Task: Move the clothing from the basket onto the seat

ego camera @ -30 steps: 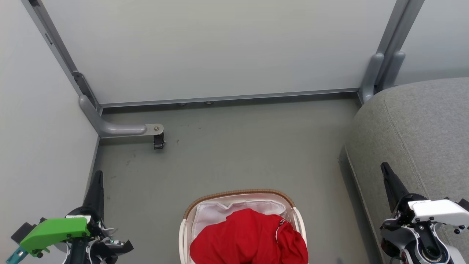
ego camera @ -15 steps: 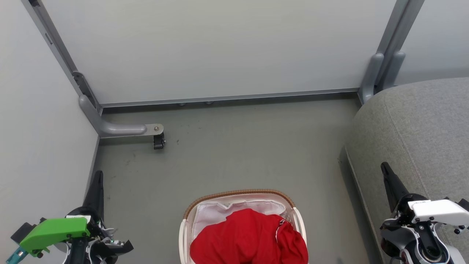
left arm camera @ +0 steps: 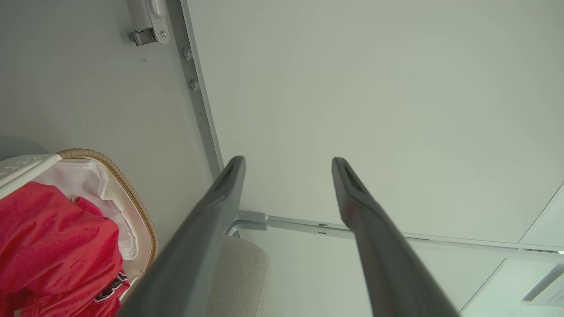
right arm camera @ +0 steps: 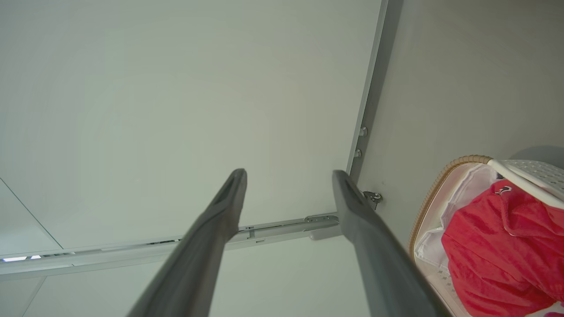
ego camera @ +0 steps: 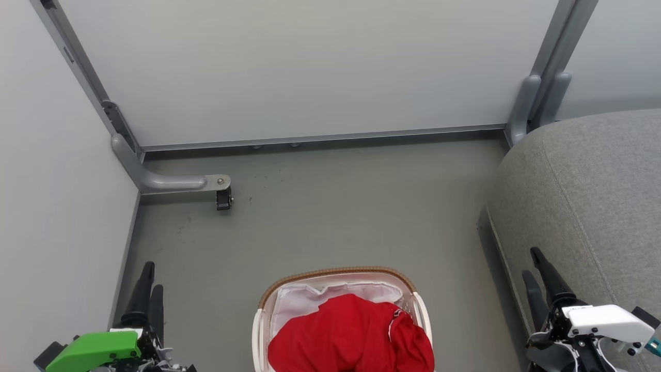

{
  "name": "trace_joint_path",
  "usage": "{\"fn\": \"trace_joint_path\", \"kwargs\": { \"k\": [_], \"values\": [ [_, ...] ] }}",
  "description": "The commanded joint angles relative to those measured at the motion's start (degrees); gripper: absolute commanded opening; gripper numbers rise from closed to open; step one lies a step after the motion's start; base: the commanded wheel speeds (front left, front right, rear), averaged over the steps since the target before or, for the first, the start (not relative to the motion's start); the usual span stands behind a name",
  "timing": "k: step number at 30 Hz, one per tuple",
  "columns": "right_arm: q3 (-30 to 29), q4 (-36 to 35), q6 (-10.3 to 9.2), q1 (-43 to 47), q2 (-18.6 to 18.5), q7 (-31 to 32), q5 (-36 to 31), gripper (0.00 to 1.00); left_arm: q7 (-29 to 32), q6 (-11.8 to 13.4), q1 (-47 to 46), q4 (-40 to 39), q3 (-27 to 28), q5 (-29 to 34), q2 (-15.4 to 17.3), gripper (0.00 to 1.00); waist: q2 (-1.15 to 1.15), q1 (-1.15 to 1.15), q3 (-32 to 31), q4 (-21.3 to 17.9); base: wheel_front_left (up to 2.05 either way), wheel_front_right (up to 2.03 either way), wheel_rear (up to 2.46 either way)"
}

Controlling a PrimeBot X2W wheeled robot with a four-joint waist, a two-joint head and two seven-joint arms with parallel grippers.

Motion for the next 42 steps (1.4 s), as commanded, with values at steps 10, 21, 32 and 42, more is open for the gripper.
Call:
{"fn": "trace_joint_path", "kwargs": {
  "k": [10, 21, 32, 42],
  "values": [
    [1.1, -0.6, 0.03, -0.9, -0.5, -3.2, -3.8, 1.0, -3.2, 0.0, -0.2, -2.2, -2.3, 2.7, 0.2, 1.0, 0.0, 0.0, 0.1, 0.0, 0.0, 0.0, 0.0],
    [-0.3, -3.0, 0.03, -1.0, -0.7, -5.9, -13.6, 1.0, -5.8, -0.1, -0.1, -5.0, -3.5, 12.2, 0.4, 1.0, 0.0, 0.0, 0.2, 0.1, 0.0, 0.0, 0.0],
    [0.0, -7.9, 0.03, -0.6, -0.8, -8.4, -28.5, 1.0, -8.3, -0.1, 0.1, -8.0, -4.4, 24.4, 0.5, 1.0, 0.0, 0.0, 0.4, 0.3, 0.0, 0.0, 0.0],
    [1.3, -9.9, 0.03, 0.4, -1.0, -10.4, -40.0, 1.0, -10.3, 0.5, 1.0, -9.2, -5.5, 37.2, 0.5, 1.0, 0.0, 0.0, 0.5, 0.5, 0.0, 0.0, 0.0]
  ]
}}
